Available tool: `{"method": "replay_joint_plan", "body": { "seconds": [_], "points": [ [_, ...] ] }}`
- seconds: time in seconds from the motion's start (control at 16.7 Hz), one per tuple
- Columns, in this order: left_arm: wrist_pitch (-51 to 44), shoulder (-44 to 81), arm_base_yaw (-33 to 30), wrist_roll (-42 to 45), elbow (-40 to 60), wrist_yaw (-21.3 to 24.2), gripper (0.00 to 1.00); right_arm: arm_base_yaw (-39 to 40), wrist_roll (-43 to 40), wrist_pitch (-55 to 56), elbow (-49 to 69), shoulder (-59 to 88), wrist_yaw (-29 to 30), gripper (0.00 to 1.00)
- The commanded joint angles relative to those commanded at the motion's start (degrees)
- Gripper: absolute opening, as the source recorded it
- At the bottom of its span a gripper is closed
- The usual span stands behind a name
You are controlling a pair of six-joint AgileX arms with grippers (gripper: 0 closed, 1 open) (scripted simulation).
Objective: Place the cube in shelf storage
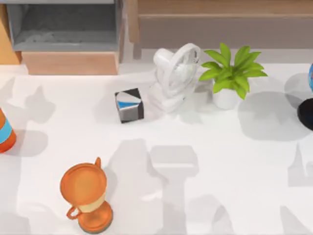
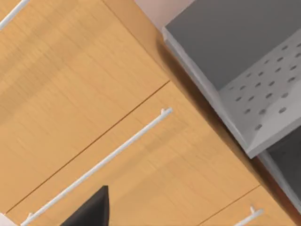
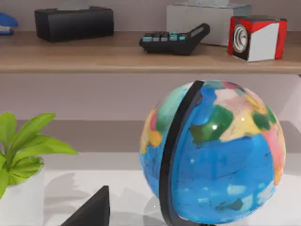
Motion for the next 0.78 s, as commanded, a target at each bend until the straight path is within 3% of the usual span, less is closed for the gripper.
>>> {"method": "replay_joint_plan", "body": {
  "seconds": [0.48,0.78],
  "points": [
    [22.5,43.9,8.1,30.6,21.0,9.1,1.00,0.0,0.0,0.0,0.0,0.0,0.0,1.00],
    [32.5,63.5,11.9,44.2,30.2,13.1,1.00,0.0,0.0,0.0,0.0,0.0,0.0,1.00]
  ]
}}
